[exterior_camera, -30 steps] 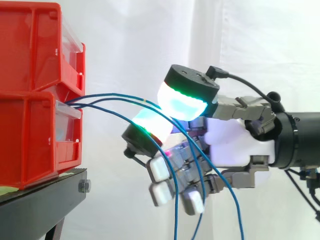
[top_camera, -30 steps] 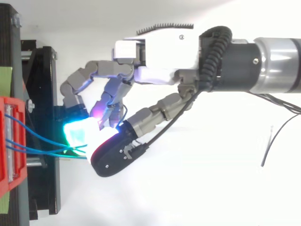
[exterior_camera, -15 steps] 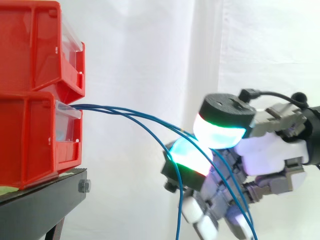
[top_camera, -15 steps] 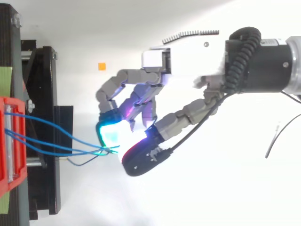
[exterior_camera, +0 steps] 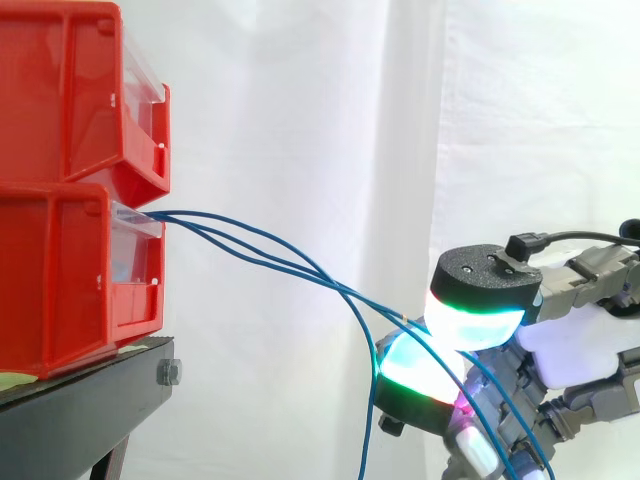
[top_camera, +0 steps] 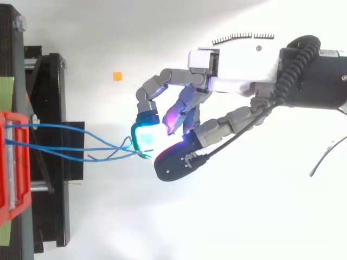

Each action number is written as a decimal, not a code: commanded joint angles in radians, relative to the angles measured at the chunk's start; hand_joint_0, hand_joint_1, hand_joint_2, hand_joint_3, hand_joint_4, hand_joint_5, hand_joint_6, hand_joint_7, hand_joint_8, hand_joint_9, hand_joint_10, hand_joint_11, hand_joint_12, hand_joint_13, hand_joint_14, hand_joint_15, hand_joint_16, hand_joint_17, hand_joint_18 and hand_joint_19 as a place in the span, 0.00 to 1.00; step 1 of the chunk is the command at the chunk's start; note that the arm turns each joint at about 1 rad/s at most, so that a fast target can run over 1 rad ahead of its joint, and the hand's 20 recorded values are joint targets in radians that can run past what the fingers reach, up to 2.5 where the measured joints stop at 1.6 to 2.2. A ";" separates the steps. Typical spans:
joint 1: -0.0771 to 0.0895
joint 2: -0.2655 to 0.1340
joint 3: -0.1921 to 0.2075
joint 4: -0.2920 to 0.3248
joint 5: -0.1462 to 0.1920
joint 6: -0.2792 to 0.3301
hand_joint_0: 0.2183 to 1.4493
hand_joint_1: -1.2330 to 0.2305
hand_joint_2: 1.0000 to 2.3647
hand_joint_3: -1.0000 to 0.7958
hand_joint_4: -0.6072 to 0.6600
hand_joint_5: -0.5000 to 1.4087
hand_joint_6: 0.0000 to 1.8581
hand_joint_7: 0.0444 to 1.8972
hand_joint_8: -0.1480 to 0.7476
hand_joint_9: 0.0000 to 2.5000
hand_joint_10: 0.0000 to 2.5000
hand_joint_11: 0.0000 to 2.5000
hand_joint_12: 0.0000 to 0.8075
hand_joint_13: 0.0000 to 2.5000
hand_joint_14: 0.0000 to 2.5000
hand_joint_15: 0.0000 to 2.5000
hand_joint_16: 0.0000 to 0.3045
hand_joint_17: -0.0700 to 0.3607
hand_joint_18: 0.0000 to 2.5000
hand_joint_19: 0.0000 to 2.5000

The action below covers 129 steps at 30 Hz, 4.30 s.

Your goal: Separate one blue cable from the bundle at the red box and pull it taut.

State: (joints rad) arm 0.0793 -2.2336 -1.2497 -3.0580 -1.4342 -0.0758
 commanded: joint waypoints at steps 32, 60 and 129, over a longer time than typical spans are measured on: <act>0.007 0.009 0.000 -0.001 0.003 -0.002 0.28 0.36 0.02 0.50 0.37 0.20 0.47 0.60 0.48 0.28 0.03 0.64 0.47 0.33 0.01 0.30 0.16 0.41 0.30 0.30; 0.005 0.011 0.000 0.001 -0.002 -0.004 0.29 0.35 0.02 0.49 0.42 0.20 0.47 0.58 0.49 0.30 0.51 0.58 0.41 0.39 0.58 0.55 0.15 0.40 0.43 0.50; 0.097 0.089 -0.137 0.150 0.196 0.062 0.29 0.37 0.02 0.49 0.43 0.20 0.47 0.58 0.53 0.21 1.00 0.83 0.51 0.37 1.00 0.58 0.14 0.39 0.54 0.57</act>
State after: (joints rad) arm 0.1740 -2.1443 -1.3865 -2.9132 -1.2411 -0.0046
